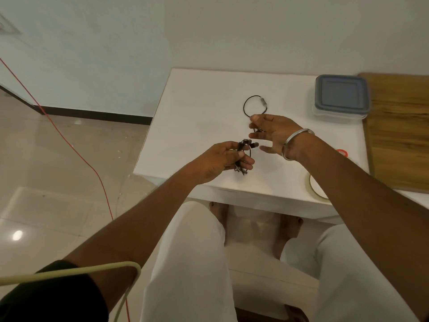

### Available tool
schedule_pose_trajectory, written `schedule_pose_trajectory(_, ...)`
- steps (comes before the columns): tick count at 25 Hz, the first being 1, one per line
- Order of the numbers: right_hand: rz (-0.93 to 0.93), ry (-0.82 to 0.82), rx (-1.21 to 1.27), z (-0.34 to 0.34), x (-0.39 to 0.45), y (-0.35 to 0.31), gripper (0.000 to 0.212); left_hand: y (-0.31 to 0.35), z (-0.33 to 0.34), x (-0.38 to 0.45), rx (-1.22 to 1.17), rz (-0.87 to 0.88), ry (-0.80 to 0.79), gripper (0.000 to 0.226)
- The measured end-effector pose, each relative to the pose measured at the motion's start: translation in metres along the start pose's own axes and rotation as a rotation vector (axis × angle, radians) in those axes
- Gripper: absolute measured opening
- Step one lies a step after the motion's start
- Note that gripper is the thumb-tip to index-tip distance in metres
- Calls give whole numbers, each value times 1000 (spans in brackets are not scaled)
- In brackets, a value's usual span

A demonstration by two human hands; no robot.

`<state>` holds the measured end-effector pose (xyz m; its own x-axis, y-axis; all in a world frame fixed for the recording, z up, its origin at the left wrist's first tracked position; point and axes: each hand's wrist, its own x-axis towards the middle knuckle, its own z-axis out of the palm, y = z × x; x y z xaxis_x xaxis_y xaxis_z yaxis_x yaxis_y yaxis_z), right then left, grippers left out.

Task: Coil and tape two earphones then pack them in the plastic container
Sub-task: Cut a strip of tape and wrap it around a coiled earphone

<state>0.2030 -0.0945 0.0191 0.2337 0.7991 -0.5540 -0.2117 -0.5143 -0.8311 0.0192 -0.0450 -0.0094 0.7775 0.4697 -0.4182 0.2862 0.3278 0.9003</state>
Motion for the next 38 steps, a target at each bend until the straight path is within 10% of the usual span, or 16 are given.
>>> schedule_pose_trajectory(12, -64, 103, 9, 13, -2, 18, 10, 4, 19, 12, -119, 94, 244, 33)
schedule_pose_trajectory(38, -112, 244, -190, 19, 11, 38, 33, 1, 24, 11, -222, 90, 254, 27)
